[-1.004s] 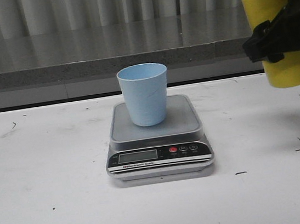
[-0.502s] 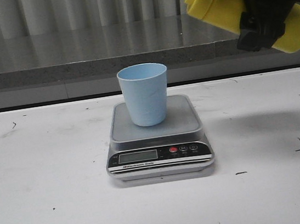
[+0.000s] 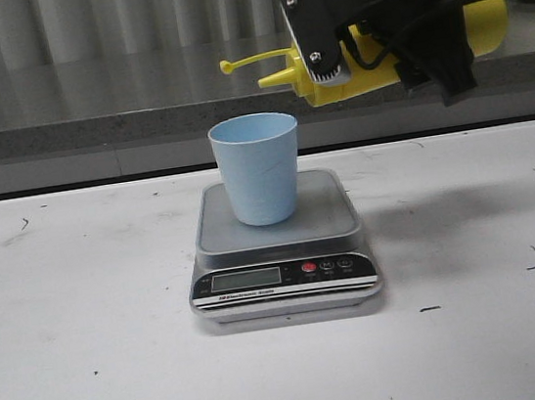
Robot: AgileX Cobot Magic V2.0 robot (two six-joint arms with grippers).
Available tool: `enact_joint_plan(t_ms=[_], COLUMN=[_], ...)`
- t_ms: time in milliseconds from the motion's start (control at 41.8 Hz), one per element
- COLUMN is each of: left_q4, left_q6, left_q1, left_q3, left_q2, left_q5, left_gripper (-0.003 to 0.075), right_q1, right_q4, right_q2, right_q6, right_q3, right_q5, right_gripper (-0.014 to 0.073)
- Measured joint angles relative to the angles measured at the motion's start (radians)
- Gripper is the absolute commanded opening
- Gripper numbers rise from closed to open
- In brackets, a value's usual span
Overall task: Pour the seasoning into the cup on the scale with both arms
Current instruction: 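Tilt the bottle nozzle down over the blue cup with the right gripper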
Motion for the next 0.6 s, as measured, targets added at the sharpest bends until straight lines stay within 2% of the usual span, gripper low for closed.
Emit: enact_joint_plan(t_ms=[167,598], left_q4=[0.0,0.0], left_q6=[0.0,0.0], left_q1=[0.0,0.0], left_q3=[0.0,0.0], left_q2=[0.0,0.0], left_q5=[0.0,0.0], left_gripper=[0.0409,0.0409], right_q1=[0.006,0.006], right_q4=[-0.148,-0.285], right_q2=[0.028,0.028], right_q6=[0.039,0.045], right_q3=[-0.002,-0.002], right_q5=[0.028,0.031], right_gripper=[0.0291,0.0291])
